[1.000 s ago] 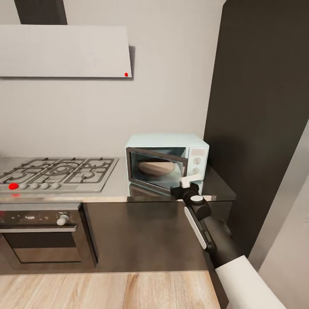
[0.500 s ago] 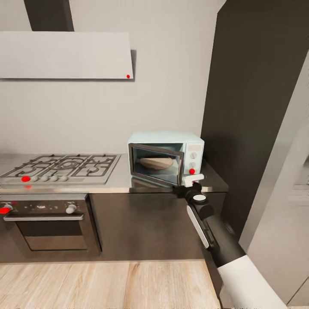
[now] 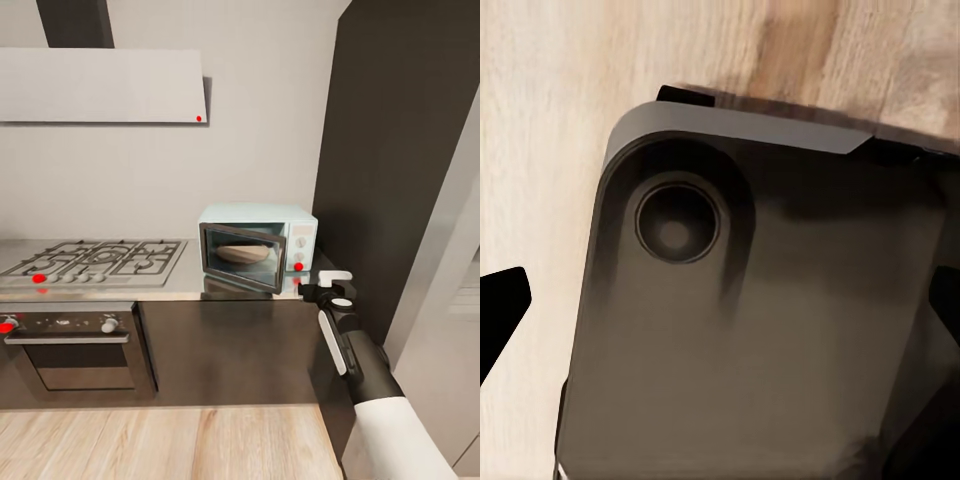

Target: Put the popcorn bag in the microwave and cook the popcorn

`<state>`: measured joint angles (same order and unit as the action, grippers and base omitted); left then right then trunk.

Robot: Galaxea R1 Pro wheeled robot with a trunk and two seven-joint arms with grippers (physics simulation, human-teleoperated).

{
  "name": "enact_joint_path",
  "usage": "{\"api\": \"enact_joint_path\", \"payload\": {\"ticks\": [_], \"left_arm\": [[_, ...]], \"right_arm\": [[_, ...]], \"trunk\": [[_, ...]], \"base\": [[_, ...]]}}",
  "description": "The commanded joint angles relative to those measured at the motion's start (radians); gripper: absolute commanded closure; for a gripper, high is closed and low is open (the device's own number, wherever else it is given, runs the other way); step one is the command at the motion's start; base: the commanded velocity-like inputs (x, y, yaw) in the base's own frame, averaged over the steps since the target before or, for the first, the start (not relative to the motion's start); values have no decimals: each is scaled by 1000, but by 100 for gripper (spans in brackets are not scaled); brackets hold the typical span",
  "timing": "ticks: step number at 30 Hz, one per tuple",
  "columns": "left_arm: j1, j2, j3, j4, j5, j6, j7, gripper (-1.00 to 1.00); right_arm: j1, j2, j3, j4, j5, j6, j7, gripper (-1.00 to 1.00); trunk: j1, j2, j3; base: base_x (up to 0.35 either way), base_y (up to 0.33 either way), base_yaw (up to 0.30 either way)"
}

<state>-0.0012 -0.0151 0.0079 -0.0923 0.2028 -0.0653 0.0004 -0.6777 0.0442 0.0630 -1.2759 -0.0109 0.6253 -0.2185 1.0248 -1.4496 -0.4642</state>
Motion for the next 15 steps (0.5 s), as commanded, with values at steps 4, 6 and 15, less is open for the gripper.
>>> {"api": "enact_joint_path", "payload": {"ticks": [4, 6, 15], "left_arm": [[0, 0, 0, 3, 5, -2, 0, -100], [0, 0, 0, 3, 6, -2, 0, -100], [0, 0, 0, 3, 6, -2, 0, -100]], "right_arm": [[-1, -1, -3, -2, 0, 5, -5, -100], [-1, -1, -3, -2, 0, 5, -5, -100], [0, 0, -2, -2, -2, 4, -1, -100]], "trunk": [[0, 0, -1], [0, 0, -1], [0, 0, -1]], "base": [[293, 0, 0], [317, 0, 0], [317, 0, 0]]}}
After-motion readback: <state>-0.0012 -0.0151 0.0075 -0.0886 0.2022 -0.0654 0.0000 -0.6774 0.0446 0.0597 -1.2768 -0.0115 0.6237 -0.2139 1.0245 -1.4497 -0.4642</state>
